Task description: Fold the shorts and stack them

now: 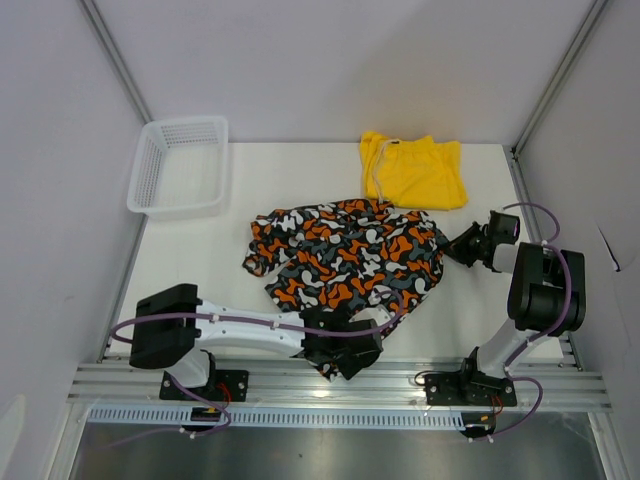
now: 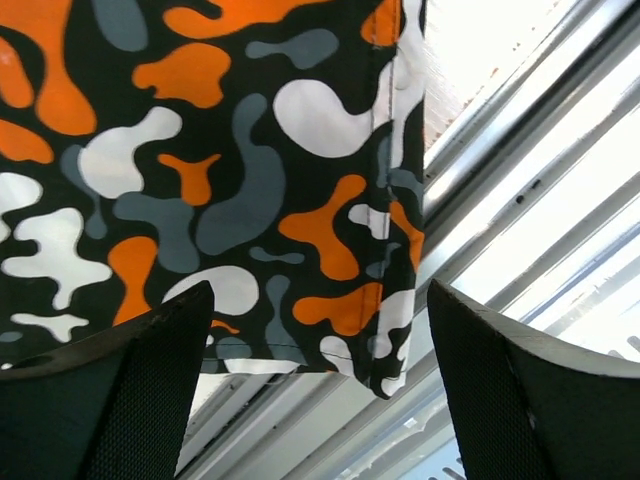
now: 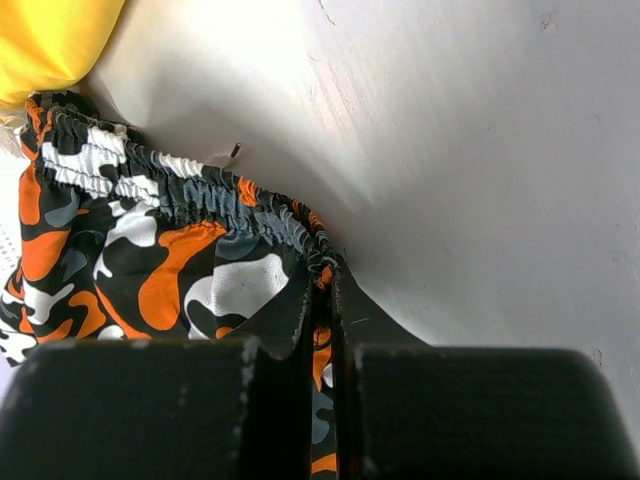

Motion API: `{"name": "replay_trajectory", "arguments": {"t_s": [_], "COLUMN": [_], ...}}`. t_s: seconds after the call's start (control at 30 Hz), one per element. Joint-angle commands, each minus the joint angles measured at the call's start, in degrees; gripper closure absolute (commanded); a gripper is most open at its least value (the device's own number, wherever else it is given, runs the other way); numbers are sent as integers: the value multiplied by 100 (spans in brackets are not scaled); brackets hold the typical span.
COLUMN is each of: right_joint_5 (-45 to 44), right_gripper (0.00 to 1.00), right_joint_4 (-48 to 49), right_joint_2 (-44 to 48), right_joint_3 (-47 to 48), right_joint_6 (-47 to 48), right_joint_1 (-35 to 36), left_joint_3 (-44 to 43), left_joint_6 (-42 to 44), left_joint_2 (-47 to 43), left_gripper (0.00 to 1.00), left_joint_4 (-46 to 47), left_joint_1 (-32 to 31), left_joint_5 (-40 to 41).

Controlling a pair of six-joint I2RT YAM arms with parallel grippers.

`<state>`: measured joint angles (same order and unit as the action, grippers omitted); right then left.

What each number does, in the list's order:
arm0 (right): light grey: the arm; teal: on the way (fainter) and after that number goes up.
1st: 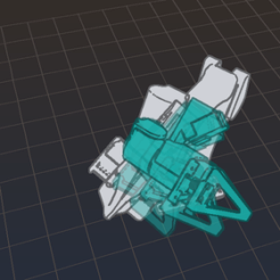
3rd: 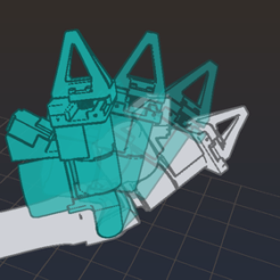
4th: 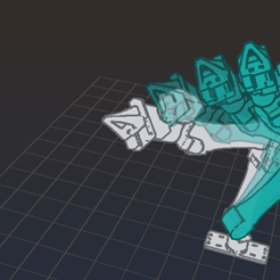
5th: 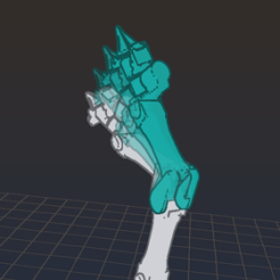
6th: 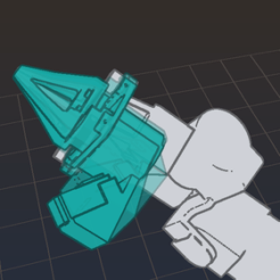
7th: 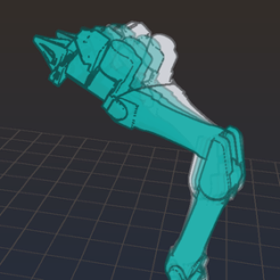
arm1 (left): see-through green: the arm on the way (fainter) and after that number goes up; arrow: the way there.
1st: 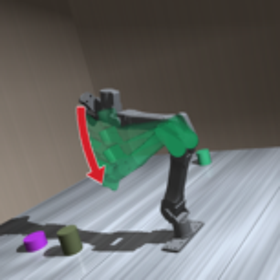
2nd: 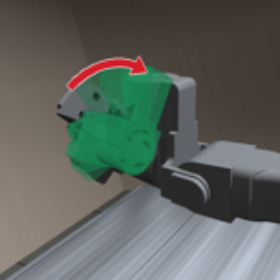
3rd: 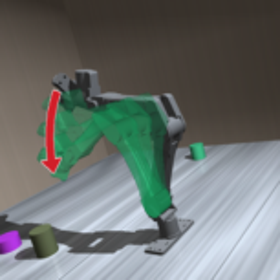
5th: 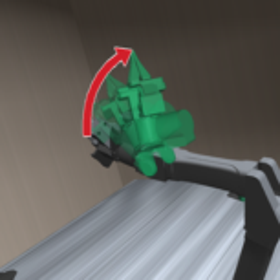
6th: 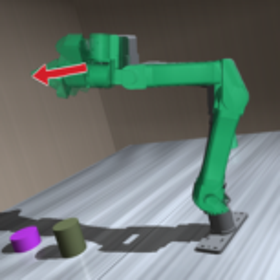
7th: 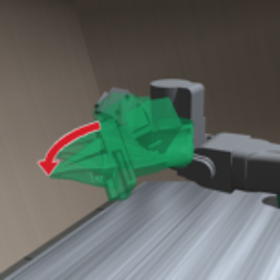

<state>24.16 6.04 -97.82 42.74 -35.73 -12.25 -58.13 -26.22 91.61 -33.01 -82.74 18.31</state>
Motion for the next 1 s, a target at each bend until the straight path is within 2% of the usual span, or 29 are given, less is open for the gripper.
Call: {"name": "replay_trajectory", "arguments": {"t_s": [0.0, 0.37, 0.43, 0.77, 0.8, 0.97], "right_joint_5": [18, 36, 45, 89, 89, 124], "right_gripper": [100, 100, 100, 100, 100, 100], "right_joint_4": [107, 222, 222, 257, 266, 283], "right_joint_2": [-70, 17, 18, 26, 26, 26], "right_joint_3": [-152, -266, -275, -284, -284, -301], "right_joint_6": [162, 180, 171, 171, 171, 162], "right_joint_1": [-41, -49, -49, -58, -58, -58], "left_joint_3": [143, 636, 627, 636, 636, 584], "left_joint_6": [-173, -410, -446, -516, -516, -595], "left_joint_2": [-47, 128, 199, 375, 375, 392], "left_gripper": [12, 22, 29, 48, 53, 62], "left_joint_4": [252, 884, 911, 1008, 999, 649], "left_joint_1": [-23, -32, -23, -32, -32, -23], "left_joint_5": [-292, -1057, -1109, -1259, -1233, -909]}}
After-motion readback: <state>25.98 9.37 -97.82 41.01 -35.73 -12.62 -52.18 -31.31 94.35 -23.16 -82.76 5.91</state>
